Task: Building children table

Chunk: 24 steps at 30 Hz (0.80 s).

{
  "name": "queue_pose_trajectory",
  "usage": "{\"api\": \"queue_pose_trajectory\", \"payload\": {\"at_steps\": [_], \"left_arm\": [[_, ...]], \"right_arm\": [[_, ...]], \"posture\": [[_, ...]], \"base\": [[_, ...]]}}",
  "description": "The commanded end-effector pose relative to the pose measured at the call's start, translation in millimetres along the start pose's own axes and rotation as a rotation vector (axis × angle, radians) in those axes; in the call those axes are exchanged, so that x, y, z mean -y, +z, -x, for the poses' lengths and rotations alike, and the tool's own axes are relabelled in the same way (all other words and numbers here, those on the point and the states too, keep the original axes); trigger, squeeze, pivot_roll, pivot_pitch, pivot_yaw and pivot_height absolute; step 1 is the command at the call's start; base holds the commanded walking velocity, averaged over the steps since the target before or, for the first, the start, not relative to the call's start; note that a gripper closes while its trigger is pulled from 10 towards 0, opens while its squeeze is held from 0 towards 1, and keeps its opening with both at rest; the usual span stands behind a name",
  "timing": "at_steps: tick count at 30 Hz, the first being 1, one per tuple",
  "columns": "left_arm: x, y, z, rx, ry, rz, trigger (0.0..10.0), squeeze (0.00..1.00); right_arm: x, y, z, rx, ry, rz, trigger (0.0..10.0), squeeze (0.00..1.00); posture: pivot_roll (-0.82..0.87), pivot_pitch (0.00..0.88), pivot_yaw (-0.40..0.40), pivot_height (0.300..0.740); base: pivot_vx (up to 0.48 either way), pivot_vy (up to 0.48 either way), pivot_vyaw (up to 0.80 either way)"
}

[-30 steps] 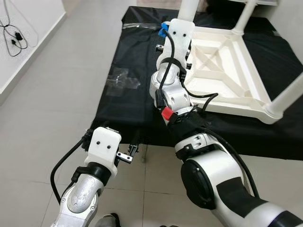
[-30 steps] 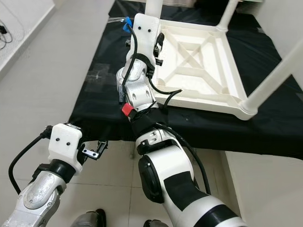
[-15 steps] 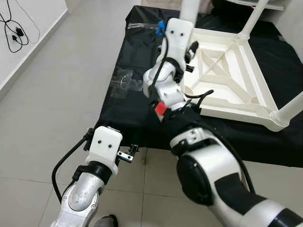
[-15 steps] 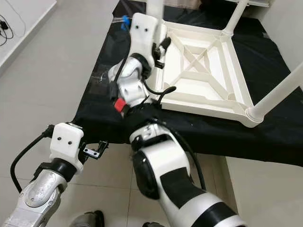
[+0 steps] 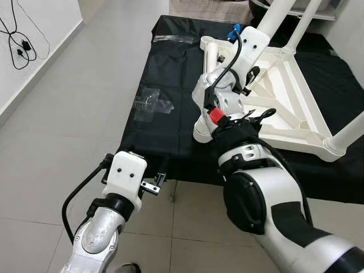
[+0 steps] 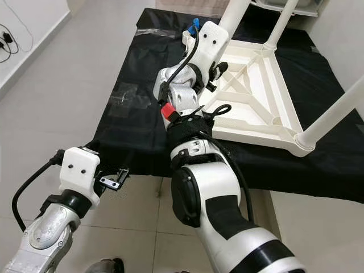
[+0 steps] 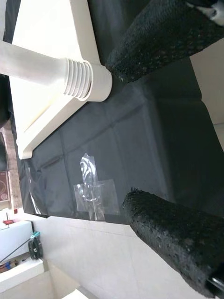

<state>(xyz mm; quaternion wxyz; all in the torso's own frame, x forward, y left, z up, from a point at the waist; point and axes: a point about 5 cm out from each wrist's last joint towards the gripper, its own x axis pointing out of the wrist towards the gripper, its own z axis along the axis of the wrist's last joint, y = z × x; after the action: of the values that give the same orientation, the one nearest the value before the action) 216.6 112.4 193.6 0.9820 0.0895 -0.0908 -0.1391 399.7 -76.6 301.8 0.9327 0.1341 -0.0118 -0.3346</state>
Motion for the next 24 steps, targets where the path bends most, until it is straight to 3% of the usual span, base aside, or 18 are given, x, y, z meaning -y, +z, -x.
{"api": "queue_pose_trajectory", "payload": {"at_steps": [1,6,19,24], "left_arm": [[1.7,-4,0.3,-0.013,-0.011,-0.003,10.0,0.0],[1.5,-3,0.2,-0.013,-0.01,-0.004,10.0,0.0],[1.4,-3,0.1,-0.013,-0.007,-0.003,10.0,0.0],[1.2,-4,-0.4,-0.013,-0.007,-0.004,10.0,0.0]], "right_arm": [[24.1,-75,-2.1,-0.213,-0.093,0.222,10.0,0.0],[15.4,-93,13.9,-0.191,0.032,0.29,10.0,0.0],[17.1,-90,14.3,-0.145,0.017,0.257,10.0,0.0],[21.9,-102,22.8,-0.09,0.074,0.281,10.0,0.0]], "posture": [[0.1,0.197,-0.094,0.74],[0.11,0.202,-0.093,0.74],[0.1,0.207,-0.095,0.74],[0.1,0.209,-0.094,0.74]], "base": [[0.0,0.0,0.0],[0.0,0.0,0.0],[0.0,0.0,0.0],[0.0,0.0,0.0]]}}
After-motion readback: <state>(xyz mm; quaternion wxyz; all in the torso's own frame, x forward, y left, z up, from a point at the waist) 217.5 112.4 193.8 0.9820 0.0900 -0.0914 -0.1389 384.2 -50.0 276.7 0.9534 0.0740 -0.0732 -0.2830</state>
